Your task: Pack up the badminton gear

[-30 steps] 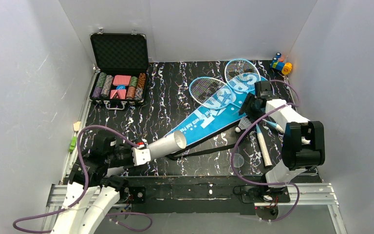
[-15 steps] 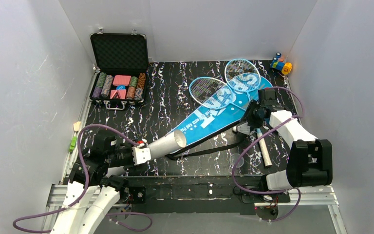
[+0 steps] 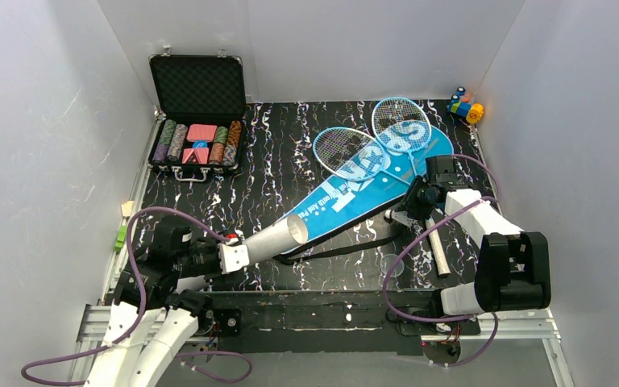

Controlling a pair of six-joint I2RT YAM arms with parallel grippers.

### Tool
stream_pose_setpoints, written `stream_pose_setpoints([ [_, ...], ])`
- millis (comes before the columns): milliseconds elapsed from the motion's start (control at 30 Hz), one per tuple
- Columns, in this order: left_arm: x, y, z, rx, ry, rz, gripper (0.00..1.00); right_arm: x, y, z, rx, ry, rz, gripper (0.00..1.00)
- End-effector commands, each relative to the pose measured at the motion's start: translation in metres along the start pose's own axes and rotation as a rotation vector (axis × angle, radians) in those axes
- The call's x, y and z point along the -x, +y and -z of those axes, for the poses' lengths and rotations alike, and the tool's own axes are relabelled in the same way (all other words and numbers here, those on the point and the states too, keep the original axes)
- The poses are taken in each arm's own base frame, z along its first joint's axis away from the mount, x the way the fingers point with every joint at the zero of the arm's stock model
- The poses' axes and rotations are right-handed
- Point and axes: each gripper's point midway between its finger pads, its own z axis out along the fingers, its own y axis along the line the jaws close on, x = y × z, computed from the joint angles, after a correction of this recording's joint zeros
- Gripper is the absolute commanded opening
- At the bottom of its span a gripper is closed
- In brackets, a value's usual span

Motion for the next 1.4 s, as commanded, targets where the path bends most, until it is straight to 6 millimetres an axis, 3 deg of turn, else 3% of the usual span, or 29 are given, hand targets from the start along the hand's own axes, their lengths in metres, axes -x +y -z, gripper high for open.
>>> stream_pose_setpoints([
  [0, 0.018, 0.008, 0.006, 0.029, -0.056, -0.041, 0.36, 0.003, 0.007, 0.004, 0.042, -0.027, -0.017, 0.35],
  [167, 0.019, 0.008, 0.005, 0.029, -0.063, -0.040, 0.36, 0.005, 0.023, 0.023, 0.113, -0.054, -0.011, 0.18],
  [267, 0.018, 0.008, 0.003, 0.026, -0.061, -0.045, 0.36, 0.002, 0.044, 0.049, 0.175, -0.077, 0.029, 0.10],
  [367, 0.016, 0.009, 0.001, 0.024, -0.057, -0.046, 0.36, -0.009, 0.076, 0.088, 0.258, -0.097, 0.102, 0.07],
  [500, 0.013, 0.010, -0.001, 0.020, -0.048, -0.048, 0.36, -0.051, 0.123, 0.155, 0.420, -0.090, 0.222, 0.01],
  [533, 0.012, 0.010, -0.002, 0.018, -0.046, -0.052, 0.36, -0.061, 0.136, 0.179, 0.481, -0.089, 0.250, 0.01],
  [600, 0.011, 0.011, -0.003, 0.013, -0.042, -0.060, 0.36, -0.087, 0.169, 0.249, 0.663, -0.056, 0.332, 0.01],
  [633, 0.011, 0.012, -0.004, 0.013, -0.039, -0.060, 0.36, -0.092, 0.180, 0.270, 0.717, -0.042, 0.358, 0.01],
  [733, 0.010, 0.015, -0.005, 0.012, -0.032, -0.057, 0.36, -0.114, 0.214, 0.307, 0.814, -0.002, 0.445, 0.01],
  [800, 0.010, 0.015, -0.005, 0.011, -0.030, -0.057, 0.36, -0.126, 0.233, 0.318, 0.850, 0.015, 0.492, 0.01],
  [933, 0.012, 0.015, -0.003, 0.022, -0.033, -0.066, 0.36, -0.151, 0.251, 0.304, 0.833, 0.079, 0.532, 0.01],
  [1367, 0.017, 0.012, 0.000, 0.010, -0.055, -0.088, 0.36, -0.177, 0.271, 0.286, 0.838, 0.166, 0.555, 0.01],
])
